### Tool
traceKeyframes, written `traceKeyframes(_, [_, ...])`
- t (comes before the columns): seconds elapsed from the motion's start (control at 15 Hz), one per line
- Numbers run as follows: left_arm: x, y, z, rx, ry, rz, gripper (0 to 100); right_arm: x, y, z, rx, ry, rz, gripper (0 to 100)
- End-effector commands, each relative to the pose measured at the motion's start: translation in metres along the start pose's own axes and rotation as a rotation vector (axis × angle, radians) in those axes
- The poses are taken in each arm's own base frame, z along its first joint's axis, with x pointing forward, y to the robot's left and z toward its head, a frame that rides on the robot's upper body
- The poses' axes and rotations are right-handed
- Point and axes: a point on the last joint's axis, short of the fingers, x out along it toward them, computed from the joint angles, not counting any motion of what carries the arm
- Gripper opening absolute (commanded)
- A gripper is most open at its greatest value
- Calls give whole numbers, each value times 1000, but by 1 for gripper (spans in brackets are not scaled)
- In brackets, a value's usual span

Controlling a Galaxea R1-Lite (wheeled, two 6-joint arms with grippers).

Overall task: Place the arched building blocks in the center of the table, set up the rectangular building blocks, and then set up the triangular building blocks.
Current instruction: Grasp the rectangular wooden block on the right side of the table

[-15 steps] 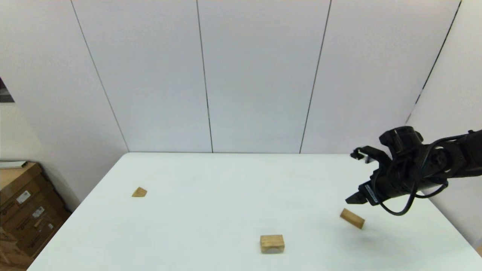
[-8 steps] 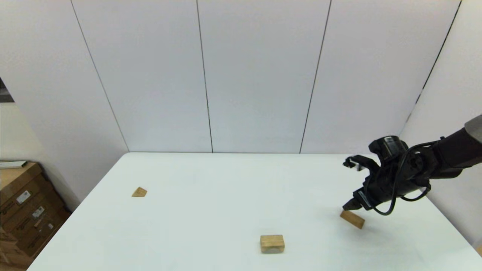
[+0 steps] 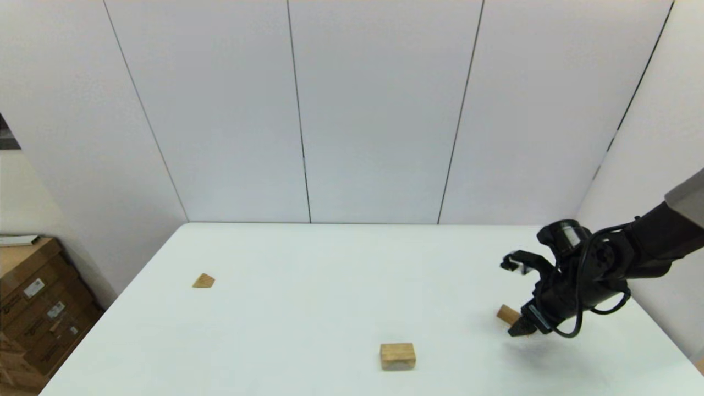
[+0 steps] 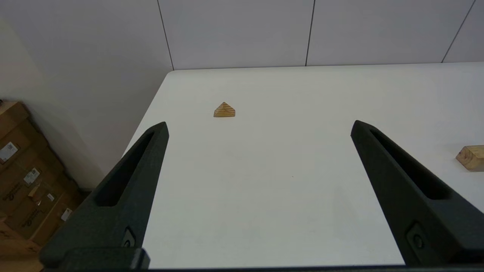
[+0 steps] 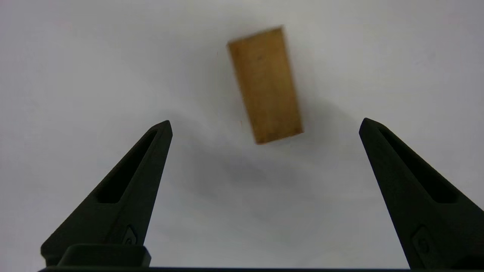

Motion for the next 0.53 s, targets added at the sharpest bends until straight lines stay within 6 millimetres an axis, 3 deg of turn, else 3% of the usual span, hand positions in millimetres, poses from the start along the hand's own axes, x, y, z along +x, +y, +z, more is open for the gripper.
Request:
traceKeyframes(0.07, [0, 0, 0, 0, 0, 0, 100, 2, 6, -5, -23, 18, 12, 100])
traceKeyframes(0.53, [0, 0, 0, 0, 1, 0, 100, 11, 10, 5, -49, 8, 14, 100])
